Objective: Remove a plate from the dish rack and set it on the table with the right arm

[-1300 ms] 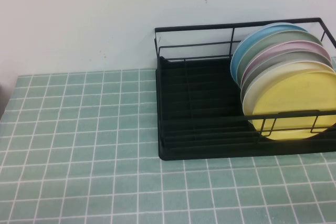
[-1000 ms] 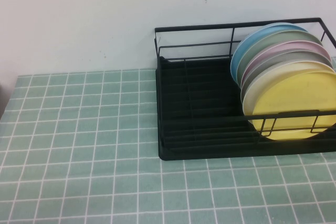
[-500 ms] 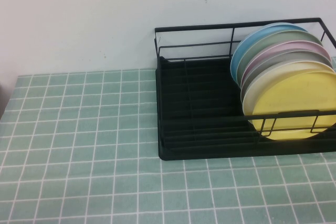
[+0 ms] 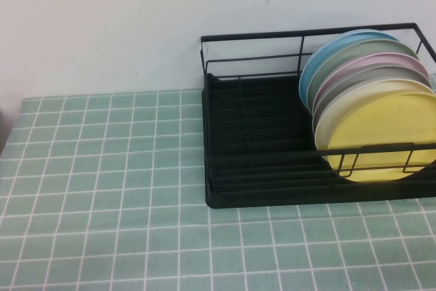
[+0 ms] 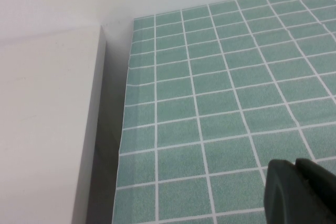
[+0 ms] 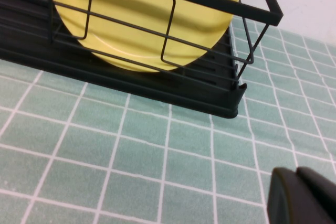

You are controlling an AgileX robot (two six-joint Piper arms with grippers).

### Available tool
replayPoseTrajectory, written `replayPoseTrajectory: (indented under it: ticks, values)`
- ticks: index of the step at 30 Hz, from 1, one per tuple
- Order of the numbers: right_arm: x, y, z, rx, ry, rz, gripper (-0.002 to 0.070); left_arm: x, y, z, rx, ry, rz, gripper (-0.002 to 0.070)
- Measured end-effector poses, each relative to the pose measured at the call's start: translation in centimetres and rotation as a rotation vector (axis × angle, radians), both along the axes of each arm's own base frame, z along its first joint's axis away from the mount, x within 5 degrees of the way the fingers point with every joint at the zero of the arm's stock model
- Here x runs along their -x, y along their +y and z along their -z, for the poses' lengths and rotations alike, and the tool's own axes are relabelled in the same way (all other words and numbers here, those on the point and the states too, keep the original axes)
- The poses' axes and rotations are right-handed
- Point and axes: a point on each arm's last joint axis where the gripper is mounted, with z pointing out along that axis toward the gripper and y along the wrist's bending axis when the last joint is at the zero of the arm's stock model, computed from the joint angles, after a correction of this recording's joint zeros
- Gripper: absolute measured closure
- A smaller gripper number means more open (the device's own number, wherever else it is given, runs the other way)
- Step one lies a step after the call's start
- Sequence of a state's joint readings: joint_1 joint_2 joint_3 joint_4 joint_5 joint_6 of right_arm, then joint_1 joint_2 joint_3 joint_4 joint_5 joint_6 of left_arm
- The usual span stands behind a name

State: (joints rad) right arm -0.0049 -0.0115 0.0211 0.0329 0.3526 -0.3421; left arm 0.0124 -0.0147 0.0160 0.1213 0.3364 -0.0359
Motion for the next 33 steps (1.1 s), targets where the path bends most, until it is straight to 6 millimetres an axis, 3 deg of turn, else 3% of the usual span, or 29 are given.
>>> replayPoseTrajectory:
  ticks: [16,23,33]
  values:
    - [0.0,0.2,-0.1,-0.066,-0.005,-0.005,0.0678,0.0,0.0,0.0,0.000,0.000,0.000,0.0678]
    - [-0.1,1.0,-0.3,-0.300,-0.031,-0.015,0.0678,0.0,0.0,0.0,0.000,0.000,0.000,0.0678]
    - [-0.5,0.9,-2.3,-0.718,-0.225,0.045,0.0678,0.0,0.0,0.0,0.000,0.000,0.000,0.0678]
